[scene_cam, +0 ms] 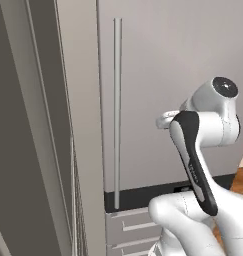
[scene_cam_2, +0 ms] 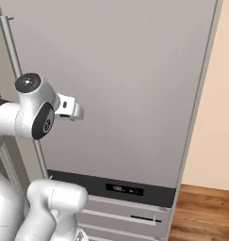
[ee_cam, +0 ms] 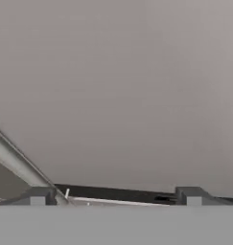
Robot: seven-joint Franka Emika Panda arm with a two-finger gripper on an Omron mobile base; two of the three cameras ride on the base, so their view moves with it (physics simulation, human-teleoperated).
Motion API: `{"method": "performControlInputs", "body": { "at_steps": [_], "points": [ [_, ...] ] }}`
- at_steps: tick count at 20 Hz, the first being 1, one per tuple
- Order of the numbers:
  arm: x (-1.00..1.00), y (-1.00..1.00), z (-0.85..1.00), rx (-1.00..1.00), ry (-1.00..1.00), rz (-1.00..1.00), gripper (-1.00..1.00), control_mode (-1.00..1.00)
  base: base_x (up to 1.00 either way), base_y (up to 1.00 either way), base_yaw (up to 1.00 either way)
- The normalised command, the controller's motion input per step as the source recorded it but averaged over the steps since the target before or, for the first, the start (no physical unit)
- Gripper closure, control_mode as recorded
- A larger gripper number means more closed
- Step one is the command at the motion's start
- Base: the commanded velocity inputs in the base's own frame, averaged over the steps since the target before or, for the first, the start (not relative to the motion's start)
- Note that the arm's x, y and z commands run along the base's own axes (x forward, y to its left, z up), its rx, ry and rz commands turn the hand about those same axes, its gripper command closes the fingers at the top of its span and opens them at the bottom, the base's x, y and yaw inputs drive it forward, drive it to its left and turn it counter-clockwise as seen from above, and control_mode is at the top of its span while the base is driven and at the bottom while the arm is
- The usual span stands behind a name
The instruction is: Take the donuts from the fridge and place them on the empty tray on the dining counter.
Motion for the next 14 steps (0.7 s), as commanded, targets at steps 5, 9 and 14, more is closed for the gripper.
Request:
{"method": "performControlInputs", "body": {
  "at_steps": [5,9,14],
  "points": [
    [0.0,0.0,0.0,0.0,0.0,0.0,-1.0,1.0,-0.95,0.0,0.0],
    [0.0,0.0,0.0,0.0,0.0,0.0,-1.0,1.0,-0.88,0.0,0.0],
    [0.0,0.0,0.0,0.0,0.0,0.0,-1.0,1.0,-0.34,0.01,0.03]
  ]
}}
